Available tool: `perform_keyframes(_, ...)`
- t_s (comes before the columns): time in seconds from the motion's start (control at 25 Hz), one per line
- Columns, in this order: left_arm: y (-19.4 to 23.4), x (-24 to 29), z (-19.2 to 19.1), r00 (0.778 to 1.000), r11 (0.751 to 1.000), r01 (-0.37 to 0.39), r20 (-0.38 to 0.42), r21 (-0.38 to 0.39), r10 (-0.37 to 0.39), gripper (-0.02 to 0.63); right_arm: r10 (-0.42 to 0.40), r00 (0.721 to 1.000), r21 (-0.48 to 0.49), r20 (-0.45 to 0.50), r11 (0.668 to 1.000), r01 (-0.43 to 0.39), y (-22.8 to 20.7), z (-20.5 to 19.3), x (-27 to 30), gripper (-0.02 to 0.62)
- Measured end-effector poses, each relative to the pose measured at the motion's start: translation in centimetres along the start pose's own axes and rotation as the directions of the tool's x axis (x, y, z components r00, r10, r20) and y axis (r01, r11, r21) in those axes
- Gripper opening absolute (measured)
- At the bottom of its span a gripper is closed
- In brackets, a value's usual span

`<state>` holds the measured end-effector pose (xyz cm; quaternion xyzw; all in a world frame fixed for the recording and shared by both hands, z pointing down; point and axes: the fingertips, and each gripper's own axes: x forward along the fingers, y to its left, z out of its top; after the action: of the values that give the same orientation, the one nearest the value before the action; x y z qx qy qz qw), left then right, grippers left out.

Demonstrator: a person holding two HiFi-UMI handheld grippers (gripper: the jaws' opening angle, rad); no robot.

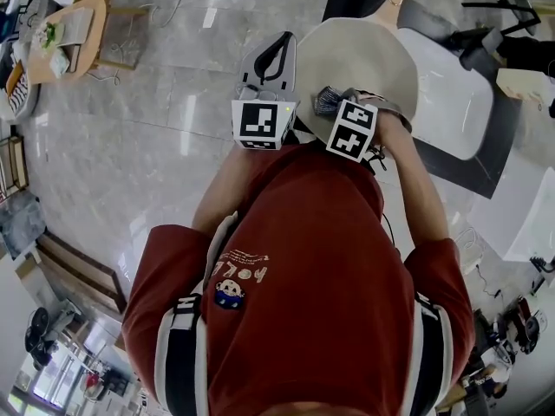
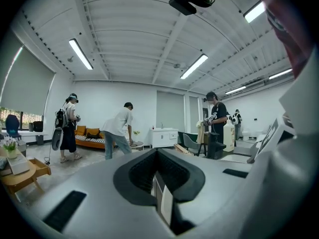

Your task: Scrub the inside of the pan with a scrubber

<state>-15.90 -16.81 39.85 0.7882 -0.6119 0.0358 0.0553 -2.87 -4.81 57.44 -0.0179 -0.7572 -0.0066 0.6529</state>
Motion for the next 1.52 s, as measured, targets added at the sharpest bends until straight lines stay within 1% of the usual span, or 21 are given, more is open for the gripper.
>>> perform_keyframes(0.12,-0.5,0.3,0.1,1.0,1.0,0.016,0.001,0.005,-0.016,0.005,0.016,1.0,0.024,0.006,1.0,-0.016,0.1,-0.5,0.0,0.08)
perform_keyframes(0.24,-0.9,0.5,0.1,1.0,1.0,0.026,0.001,0.009,-0.026,0.006,0.014,1.0,0.029,0.01,0.999,-0.014,-0.4,-0.5,0.1,0.083)
perform_keyframes(0.4,-0.9,0.6,0.3,1.0,1.0,0.027,0.003,0.011,-0.027,0.006,-0.011,1.0,0.01,0.005,1.0,0.011,-1.4,-0.5,0.1,0.083)
perform_keyframes(0.48,-0.9,0.6,0.4,1.0,1.0,0.026,0.005,0.01,-0.026,0.006,-0.029,1.0,0.018,0.008,0.999,0.028,-2.3,-0.7,0.1,0.083)
perform_keyframes(0.64,-0.9,0.7,0.3,1.0,1.0,0.024,0.002,0.014,-0.024,0.006,-0.106,0.994,0.053,0.012,0.993,0.105,-5.3,-1.4,0.0,0.083)
perform_keyframes(0.8,-1.1,0.7,0.3,1.0,1.0,0.027,0.003,0.009,-0.027,0.006,-0.193,0.981,0.077,-0.011,0.978,0.193,-8.8,-2.2,0.1,0.081)
perform_keyframes(0.96,-1.2,0.8,0.3,1.0,0.999,0.031,0.004,0.011,-0.031,0.005,-0.28,0.958,0.077,-0.054,0.956,0.284,-12.0,-3.4,0.2,0.081)
perform_keyframes(1.04,-1.2,0.8,0.4,1.0,0.999,0.031,0.005,0.01,-0.031,0.006,-0.308,0.949,0.078,-0.069,0.946,0.313,-13.2,-3.9,0.2,0.08)
perform_keyframes(1.16,-1.1,0.8,0.5,1.0,1.0,0.03,0.006,0.007,-0.03,0.006,-0.313,0.947,0.086,-0.071,0.944,0.318,-13.7,-4.0,0.1,0.08)
perform_keyframes(1.28,-1.2,0.7,0.4,0.999,0.999,0.033,0.004,0.005,-0.033,0.006,-0.299,0.95,0.08,-0.085,0.949,0.306,-13.2,-4.2,0.0,0.08)
perform_keyframes(1.52,-1.5,0.9,0.2,0.999,0.999,0.045,0.004,-0.003,-0.045,0.006,-0.208,0.968,0.064,-0.14,0.974,0.218,-10.1,-5.9,-0.2,0.08)
